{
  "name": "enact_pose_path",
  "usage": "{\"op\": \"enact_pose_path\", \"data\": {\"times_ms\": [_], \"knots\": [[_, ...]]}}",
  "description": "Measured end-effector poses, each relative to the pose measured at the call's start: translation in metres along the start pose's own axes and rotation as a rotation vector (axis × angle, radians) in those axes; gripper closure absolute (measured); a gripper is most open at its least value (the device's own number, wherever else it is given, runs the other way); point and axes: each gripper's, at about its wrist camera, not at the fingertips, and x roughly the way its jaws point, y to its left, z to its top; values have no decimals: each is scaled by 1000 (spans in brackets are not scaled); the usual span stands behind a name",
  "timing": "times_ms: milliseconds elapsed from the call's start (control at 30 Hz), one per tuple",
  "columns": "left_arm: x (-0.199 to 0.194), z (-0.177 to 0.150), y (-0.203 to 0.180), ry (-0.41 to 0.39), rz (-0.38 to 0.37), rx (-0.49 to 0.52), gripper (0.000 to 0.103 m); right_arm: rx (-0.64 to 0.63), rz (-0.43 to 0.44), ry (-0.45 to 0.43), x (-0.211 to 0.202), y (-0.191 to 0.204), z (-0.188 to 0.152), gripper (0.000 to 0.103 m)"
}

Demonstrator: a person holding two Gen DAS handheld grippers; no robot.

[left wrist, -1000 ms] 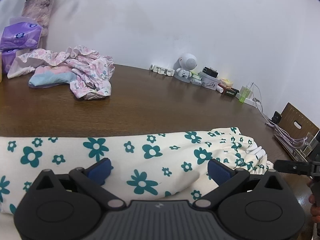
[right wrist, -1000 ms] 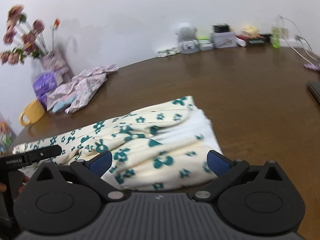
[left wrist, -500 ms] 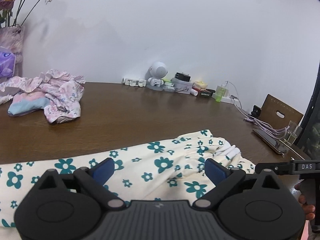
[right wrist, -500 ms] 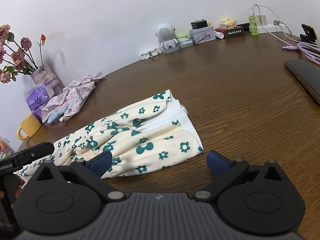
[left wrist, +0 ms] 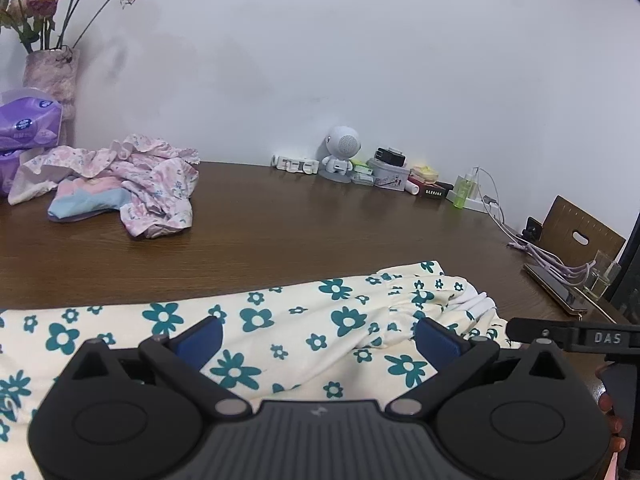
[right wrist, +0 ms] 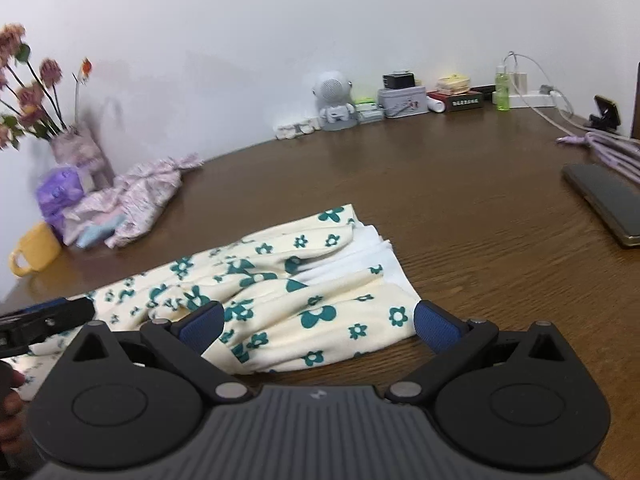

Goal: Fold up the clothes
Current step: 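Move the right gripper to the gathered shirt end and close on it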

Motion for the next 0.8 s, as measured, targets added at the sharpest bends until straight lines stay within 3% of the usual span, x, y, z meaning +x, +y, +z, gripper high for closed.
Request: {"op": "enact_pose_path", "data": {"times_ms": [133,500,800], "knots": [[-6,-2,0,-3,6,-2,0,-61,32,56,3,11,3,0],[-23,-8,4,-16,22,-15,0,-110,-82,-23,1,30,-8,0],[-22,-6,2,-9,10,1,0,-43,-5,-16,-3,18,-13,0]]}}
